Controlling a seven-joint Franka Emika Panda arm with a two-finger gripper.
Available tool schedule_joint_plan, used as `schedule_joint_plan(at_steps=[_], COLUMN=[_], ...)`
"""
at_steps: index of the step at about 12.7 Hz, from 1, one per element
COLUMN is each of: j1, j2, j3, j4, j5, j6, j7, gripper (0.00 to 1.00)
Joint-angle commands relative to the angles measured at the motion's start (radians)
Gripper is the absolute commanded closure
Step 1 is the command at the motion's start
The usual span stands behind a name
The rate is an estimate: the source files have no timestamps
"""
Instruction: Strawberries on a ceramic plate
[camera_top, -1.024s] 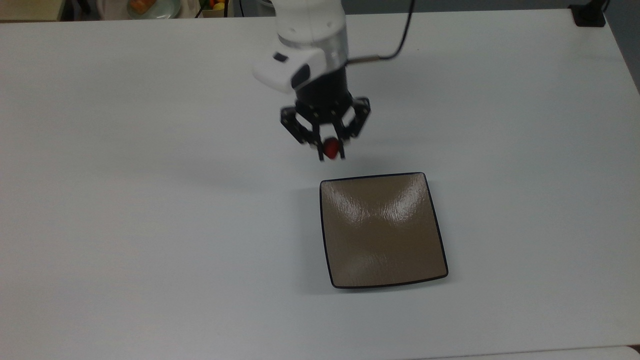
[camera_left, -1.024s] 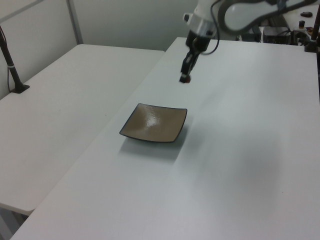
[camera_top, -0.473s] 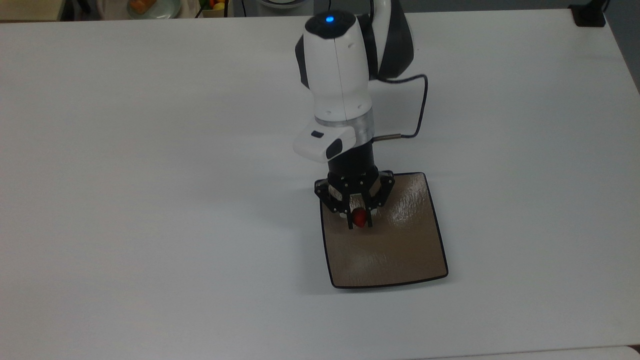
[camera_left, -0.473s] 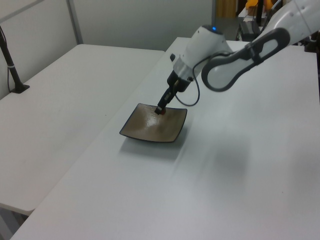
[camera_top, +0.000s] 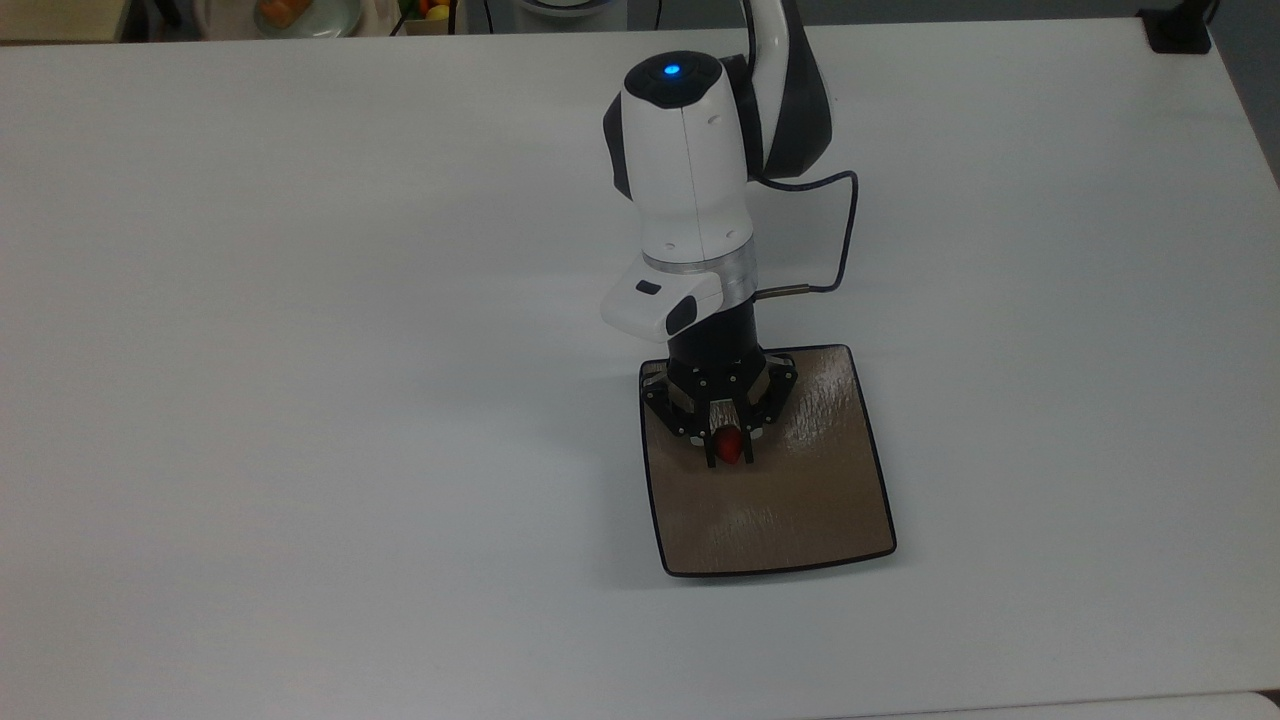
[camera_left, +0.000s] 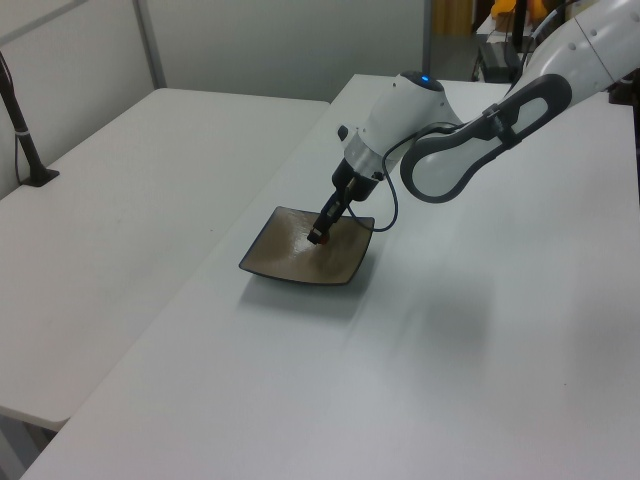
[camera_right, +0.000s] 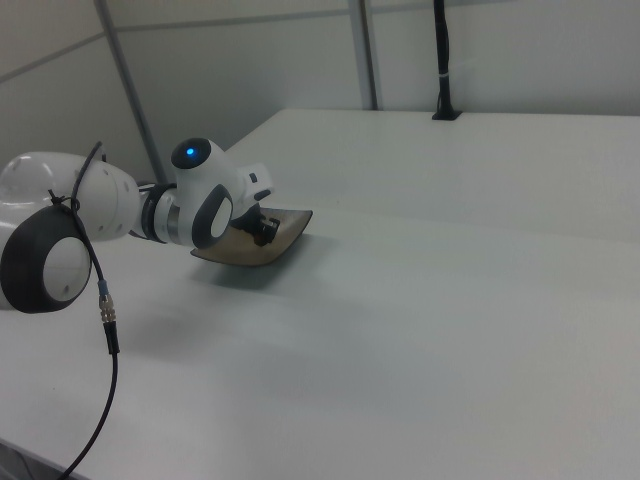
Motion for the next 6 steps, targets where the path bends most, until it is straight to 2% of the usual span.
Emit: schedule_joint_plan(at_steps=[1, 2, 3, 6], j1=[0.009, 0.009, 0.01, 0.012], j2=[0.003, 0.003, 0.003, -0.015], j3=[-0.004, -0.004, -0.004, -0.004], j4=[0.011, 0.009, 0.011, 0.011], j5=[0.006, 0.008, -0.003, 0.005], j6=[0.012, 0.012, 0.012, 0.009], j7=[0.013, 0.013, 0.011, 0.013], gripper=[0.54, 0.12, 0.0, 0.0])
